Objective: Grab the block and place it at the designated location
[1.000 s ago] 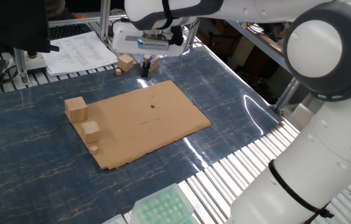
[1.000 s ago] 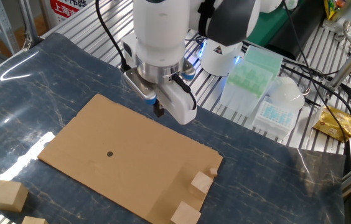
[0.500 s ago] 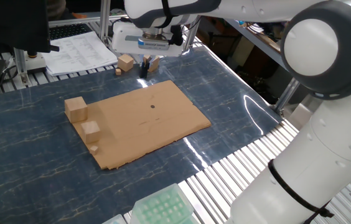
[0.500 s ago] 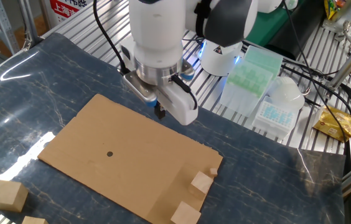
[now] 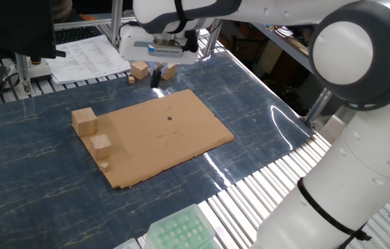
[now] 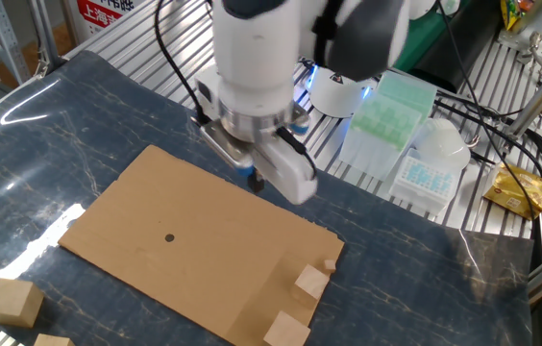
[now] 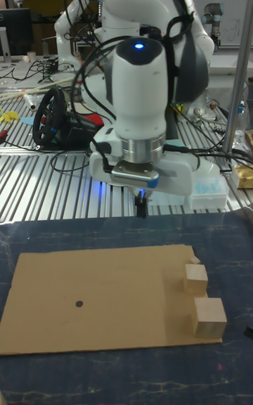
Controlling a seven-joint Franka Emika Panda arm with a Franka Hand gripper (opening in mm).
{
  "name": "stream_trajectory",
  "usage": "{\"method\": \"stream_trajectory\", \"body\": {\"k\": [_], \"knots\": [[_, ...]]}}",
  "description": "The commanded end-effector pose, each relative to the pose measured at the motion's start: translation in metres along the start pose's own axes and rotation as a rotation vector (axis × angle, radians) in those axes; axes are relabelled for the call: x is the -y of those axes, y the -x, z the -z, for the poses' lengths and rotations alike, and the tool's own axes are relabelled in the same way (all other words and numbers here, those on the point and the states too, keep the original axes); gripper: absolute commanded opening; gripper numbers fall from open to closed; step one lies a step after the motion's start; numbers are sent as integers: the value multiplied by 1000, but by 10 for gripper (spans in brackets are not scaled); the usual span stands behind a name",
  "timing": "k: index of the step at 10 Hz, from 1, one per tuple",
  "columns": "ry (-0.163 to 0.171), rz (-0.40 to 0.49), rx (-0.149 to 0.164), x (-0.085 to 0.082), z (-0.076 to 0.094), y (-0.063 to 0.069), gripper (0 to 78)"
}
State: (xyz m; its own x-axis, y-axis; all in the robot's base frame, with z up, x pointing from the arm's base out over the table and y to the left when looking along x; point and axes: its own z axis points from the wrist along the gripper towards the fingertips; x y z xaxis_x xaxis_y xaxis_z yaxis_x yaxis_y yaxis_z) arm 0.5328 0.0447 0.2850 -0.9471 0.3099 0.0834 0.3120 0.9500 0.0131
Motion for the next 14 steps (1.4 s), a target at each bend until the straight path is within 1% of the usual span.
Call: {"method": "stream_trajectory", "body": {"k": [1, 2, 3, 6, 8, 9, 11, 12, 13, 14], "knots": [[4, -56, 10, -37, -9, -9, 0], [6, -67, 16, -44, -12, -11, 0], [6, -76, 19, -53, -16, -9, 0], [6, -92, 27, -72, -23, 1, 0], [6, -95, 26, -78, -24, 6, 0], [7, -91, 26, -83, -27, 12, 0], [9, -95, 29, -89, -30, 16, 0], [8, -112, 31, -96, -33, 18, 0], [8, -113, 31, -96, -33, 18, 0], [1, -141, 34, -105, -34, 22, 0]]}}
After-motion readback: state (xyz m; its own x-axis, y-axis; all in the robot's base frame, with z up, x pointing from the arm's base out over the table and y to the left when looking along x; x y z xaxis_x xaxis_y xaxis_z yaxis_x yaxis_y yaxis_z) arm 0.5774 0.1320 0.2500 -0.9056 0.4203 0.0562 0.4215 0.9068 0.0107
